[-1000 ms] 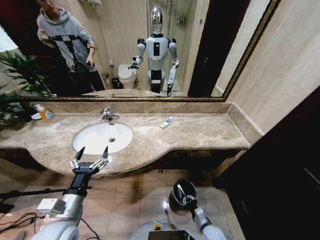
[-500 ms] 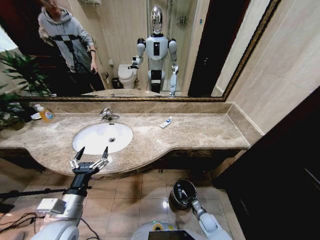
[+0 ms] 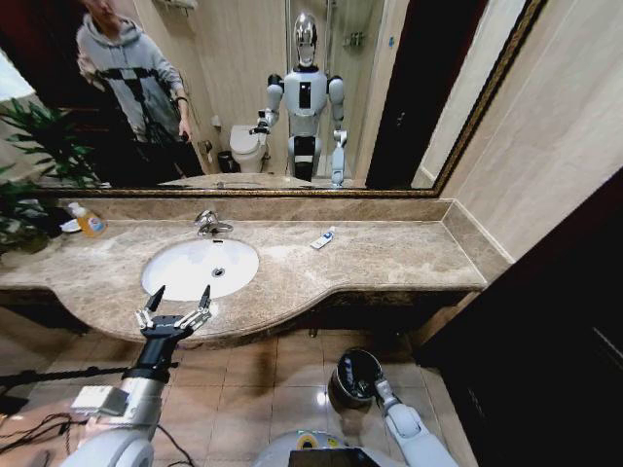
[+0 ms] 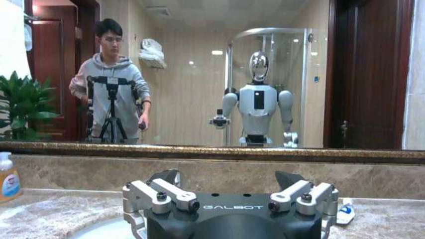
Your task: Pick up the trash from the sink and place it in the trash bin.
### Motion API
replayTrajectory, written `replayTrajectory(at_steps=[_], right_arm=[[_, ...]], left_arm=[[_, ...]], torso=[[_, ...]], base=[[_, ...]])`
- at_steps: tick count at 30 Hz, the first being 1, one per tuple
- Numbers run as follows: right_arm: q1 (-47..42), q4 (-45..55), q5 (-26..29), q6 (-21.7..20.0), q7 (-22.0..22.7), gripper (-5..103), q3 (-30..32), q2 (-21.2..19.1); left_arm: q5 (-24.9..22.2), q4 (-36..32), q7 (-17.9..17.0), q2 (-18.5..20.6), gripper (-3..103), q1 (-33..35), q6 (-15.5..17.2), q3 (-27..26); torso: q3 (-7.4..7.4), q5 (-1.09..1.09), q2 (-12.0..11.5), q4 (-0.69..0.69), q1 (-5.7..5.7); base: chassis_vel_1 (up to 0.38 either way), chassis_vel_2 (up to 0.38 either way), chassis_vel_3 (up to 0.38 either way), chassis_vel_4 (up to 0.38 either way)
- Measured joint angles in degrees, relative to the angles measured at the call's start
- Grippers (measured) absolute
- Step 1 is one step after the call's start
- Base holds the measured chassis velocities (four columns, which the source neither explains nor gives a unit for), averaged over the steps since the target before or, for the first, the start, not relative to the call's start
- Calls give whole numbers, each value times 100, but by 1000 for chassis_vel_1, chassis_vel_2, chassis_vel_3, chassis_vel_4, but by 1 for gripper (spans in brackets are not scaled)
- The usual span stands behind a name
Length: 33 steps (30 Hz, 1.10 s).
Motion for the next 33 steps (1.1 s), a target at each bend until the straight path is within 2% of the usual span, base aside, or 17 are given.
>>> replayTrajectory(at_steps=[2, 5, 8, 13, 15, 18, 20, 21, 23, 28, 33], right_arm=[[-185, 264, 54, -31, -33, 79, 39, -107], [-292, 421, 58, -41, -59, 85, 87, -167], [-472, 753, 174, -58, -47, 98, 148, -223], [-648, 1166, 566, 246, 183, 100, 249, -185], [-922, 1855, 966, 358, 427, 100, 404, -159], [-1040, 2118, 991, 385, 472, 100, 480, -163], [-1335, 2693, 1167, 423, 515, 100, 636, -215], [-1335, 2693, 1167, 423, 515, 100, 636, -215], [-1668, 3340, 1669, 282, 582, 100, 865, -435], [-2119, 4279, 2197, 29, 670, 100, 1321, -582], [-2375, 4850, 2287, 78, 735, 100, 1537, -463]], left_arm=[[0, 0, 0, 0, 100, 0, 0, 0], [0, 0, 0, 0, 100, 0, 0, 0], [0, 0, 0, 0, 100, 0, 0, 0], [0, 0, 0, 0, 100, 0, 0, 0], [0, 0, 0, 0, 100, 0, 0, 0], [0, 0, 0, 0, 100, 0, 0, 0], [0, 0, 0, 0, 100, 0, 0, 0], [0, 0, 0, 0, 100, 0, 0, 0], [0, 0, 0, 0, 100, 0, 0, 0], [0, 0, 0, 0, 100, 0, 0, 0], [0, 0, 0, 0, 100, 0, 0, 0]], torso=[[0, -1, 0, 0, 0], [0, -1, 0, 0, 0], [0, -1, 0, 0, 0], [0, 0, 0, 0, 0], [0, -1, 0, 0, 0], [0, -1, 0, 0, 0], [0, 0, 0, 0, 0], [0, 0, 0, 0, 0], [0, -3, 0, 0, 0], [0, -1, 1, 0, 0], [0, 0, 1, 0, 0]], base=[[0, 0, 0, 0], [0, 0, 0, 0], [0, 0, 0, 0], [0, 0, 0, 0], [0, 0, 0, 0], [0, 0, 0, 0], [0, 0, 0, 0], [0, 0, 0, 0], [0, 0, 0, 0], [0, 0, 0, 0], [0, 0, 0, 0]])
